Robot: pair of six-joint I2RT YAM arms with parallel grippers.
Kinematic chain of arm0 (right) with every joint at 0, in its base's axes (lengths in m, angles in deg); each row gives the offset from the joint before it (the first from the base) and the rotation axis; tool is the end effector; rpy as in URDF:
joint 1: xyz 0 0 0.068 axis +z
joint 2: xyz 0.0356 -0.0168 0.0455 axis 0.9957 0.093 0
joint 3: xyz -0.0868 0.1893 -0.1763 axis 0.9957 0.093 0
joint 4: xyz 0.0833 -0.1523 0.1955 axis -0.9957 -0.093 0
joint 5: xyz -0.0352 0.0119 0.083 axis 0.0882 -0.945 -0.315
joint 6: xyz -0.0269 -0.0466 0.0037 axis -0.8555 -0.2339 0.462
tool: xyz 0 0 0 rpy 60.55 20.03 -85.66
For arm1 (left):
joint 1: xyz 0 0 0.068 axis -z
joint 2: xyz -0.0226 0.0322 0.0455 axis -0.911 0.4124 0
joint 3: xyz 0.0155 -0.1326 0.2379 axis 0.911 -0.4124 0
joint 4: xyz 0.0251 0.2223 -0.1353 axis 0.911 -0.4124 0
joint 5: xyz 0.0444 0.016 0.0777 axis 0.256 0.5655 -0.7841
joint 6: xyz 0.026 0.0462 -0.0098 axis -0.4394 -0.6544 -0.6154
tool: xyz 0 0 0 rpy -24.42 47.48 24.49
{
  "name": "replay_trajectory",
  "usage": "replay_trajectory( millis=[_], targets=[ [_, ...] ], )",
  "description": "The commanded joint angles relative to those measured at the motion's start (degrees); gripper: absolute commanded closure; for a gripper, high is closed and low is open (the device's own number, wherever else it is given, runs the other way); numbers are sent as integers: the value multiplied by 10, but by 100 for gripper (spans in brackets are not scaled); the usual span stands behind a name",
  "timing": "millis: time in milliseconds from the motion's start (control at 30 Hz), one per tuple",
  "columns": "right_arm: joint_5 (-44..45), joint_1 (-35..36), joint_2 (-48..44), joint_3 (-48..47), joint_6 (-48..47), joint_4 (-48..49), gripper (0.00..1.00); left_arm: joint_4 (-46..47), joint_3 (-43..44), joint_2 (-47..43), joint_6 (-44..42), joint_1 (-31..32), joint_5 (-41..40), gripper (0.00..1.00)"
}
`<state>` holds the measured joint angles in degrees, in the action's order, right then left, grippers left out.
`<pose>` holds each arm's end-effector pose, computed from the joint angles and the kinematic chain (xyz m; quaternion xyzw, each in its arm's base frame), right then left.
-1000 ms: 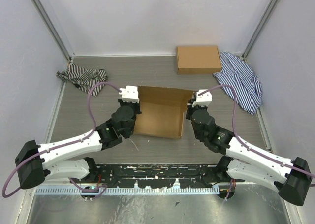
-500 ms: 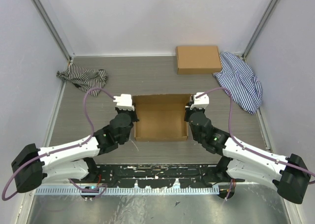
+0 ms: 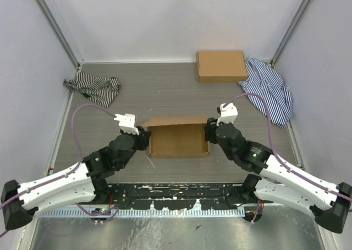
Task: Fold the paper box
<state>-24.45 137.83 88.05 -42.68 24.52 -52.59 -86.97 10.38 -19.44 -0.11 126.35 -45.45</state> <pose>0.1251 0.1316 0.2823 -0.0536 0.8219 0.0981 0.5586 0.1080 -0.1476 0.2554 0.0448 0.7905 -0.1885 0.5810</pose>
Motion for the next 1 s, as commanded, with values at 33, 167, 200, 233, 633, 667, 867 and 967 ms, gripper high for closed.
replay_trajectory(
  millis=[33, 167, 200, 233, 633, 667, 867, 967],
  targets=[
    [-80, 3, -66, -72, 73, -204, 42, -218, 41, -96, 69, 3, 70, 61],
    [-139, 3, -144, -76, 111, -246, 34, -359, 77, -162, 125, 2, 97, 61],
    [-162, 4, -165, -78, 114, -242, 34, -379, 81, -181, 133, 3, 102, 61],
    [-168, 4, -186, -79, 117, -239, 34, -393, 80, -200, 138, 2, 106, 61],
    [-106, 3, -178, -89, 109, -198, 56, -291, 48, -267, 97, 2, 64, 60],
    [-101, 4, -128, -94, 108, -193, 69, -284, 66, -228, 88, 2, 67, 60],
    [-68, 3, 103, -149, 101, -170, 99, -303, 219, 73, 43, 0, 74, 62],
    [-79, 2, 178, -164, 111, -165, 99, -308, 248, 174, 44, -6, 91, 65]
  ],
)
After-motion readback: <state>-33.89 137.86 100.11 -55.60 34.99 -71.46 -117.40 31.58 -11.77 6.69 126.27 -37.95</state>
